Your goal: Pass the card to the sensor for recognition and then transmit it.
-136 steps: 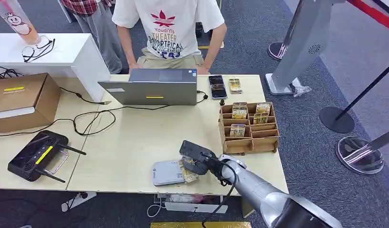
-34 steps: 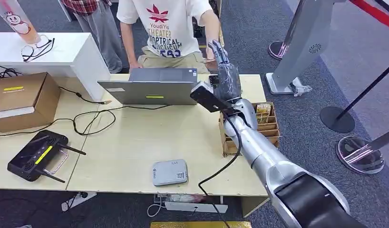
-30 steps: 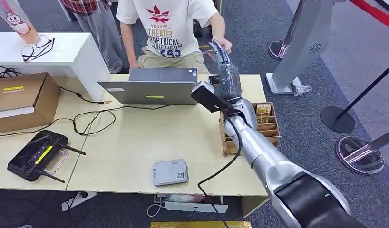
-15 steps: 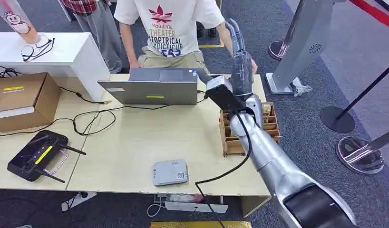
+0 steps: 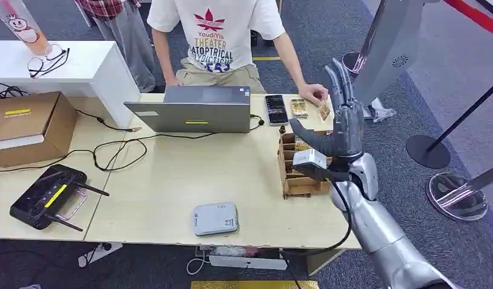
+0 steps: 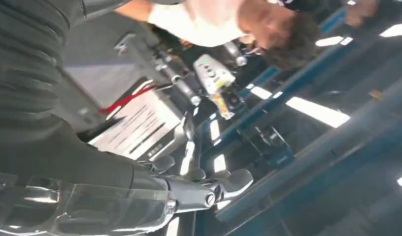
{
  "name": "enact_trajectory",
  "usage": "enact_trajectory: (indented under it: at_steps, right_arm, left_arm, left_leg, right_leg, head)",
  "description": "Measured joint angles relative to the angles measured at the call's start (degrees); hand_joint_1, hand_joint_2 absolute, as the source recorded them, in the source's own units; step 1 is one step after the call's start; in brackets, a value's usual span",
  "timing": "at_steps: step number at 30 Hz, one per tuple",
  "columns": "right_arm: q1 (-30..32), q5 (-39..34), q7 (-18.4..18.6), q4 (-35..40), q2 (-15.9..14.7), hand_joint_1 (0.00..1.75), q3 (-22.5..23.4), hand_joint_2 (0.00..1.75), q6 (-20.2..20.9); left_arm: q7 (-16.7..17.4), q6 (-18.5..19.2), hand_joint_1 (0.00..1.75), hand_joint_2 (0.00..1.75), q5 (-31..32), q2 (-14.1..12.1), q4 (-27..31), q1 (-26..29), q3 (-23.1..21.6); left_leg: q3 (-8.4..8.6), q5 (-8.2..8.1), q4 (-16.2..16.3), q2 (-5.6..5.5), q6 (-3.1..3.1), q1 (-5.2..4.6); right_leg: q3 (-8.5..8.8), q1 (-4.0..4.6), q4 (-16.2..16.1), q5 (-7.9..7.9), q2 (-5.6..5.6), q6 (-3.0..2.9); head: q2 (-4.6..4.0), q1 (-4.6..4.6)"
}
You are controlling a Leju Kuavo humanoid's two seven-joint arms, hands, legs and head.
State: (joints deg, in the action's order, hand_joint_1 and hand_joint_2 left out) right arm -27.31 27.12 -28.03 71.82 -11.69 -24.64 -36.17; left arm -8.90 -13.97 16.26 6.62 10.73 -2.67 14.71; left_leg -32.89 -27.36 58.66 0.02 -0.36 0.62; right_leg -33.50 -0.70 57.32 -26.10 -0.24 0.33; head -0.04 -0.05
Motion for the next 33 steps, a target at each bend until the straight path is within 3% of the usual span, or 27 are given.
enact_trajectory:
  at_steps: [10, 11, 14, 15, 27, 30, 33]
  right_arm:
    - [16.9, 15.1, 7.3, 7.7, -6.6, 0.03, 8.8, 1.75, -0.3]
    - [18.1, 15.2, 7.7, 8.2, -7.1, 0.16, 9.6, 1.75, -0.3]
    - [20.7, 15.7, 8.3, 9.1, -7.8, 0.28, 11.7, 1.75, -0.1]
    - [21.4, 15.9, 8.4, 9.2, -8.0, 0.44, 12.3, 1.75, 0.0]
    - [22.0, 15.9, 8.3, 8.0, -8.5, 0.63, 14.4, 1.75, 2.5]
    - [21.4, 16.1, 8.1, 6.8, -8.5, 0.47, 14.4, 1.75, 3.1]
    - [20.9, 17.4, 8.1, 5.4, -8.3, 0.47, 14.3, 1.75, 3.1]
  left_arm:
    - [0.0, 0.4, 0.00, 0.00, -0.4, -0.5, 0.0, 0.3, 0.4]
    - [-0.1, 0.4, 0.00, 0.00, -0.7, -0.5, 0.0, 0.3, 0.5]
    - [-0.1, 0.3, 0.00, 0.00, -1.2, -0.6, 0.0, 0.4, 1.2]
    - [-0.1, 0.3, 0.00, 0.00, -1.4, -0.7, 0.0, 0.5, 1.4]
    - [-0.5, 0.1, 0.00, 0.00, -2.6, -1.0, 0.0, 0.6, 3.0]
    - [-0.5, 0.1, 0.00, 0.00, -2.6, -1.0, 0.0, 0.6, 3.0]
    - [-0.2, 0.1, 0.00, 0.00, -2.6, -1.0, 0.0, 0.6, 3.0]
  left_leg:
    - [-0.11, -0.05, 0.0, -0.07, 0.06, -0.01]
    - [-0.12, -0.05, 0.0, -0.08, 0.06, -0.01]
    - [-0.12, -0.05, 0.0, -0.04, 0.06, -0.01]
    - [-0.12, -0.05, 0.0, -0.04, 0.06, -0.01]
    - [-0.13, -0.05, 0.0, -0.03, 0.06, -0.01]
    - [-0.14, -0.05, 0.0, -0.04, 0.06, -0.01]
    - [-0.16, -0.05, 0.0, -0.05, 0.06, -0.01]
  right_leg:
    - [-0.03, -0.01, 0.0, -0.09, -0.10, 0.12]
    - [-0.03, -0.01, 0.0, -0.09, -0.11, 0.12]
    - [-0.04, -0.01, 0.0, -0.09, -0.06, 0.12]
    - [-0.04, -0.01, 0.0, -0.09, -0.06, 0.12]
    - [-0.03, -0.01, 0.0, -0.09, -0.07, 0.11]
    - [-0.03, -0.01, 0.0, -0.09, -0.08, 0.11]
    - [-0.03, -0.01, 0.0, -0.09, -0.09, 0.11]
  head:
    - [0.00, -0.02]
    - [0.00, 0.00]
    - [0.00, 0.00]
    - [0.00, 0.00]
    - [0.00, 0.00]
    - [0.00, 0.00]
    - [0.00, 0.00]
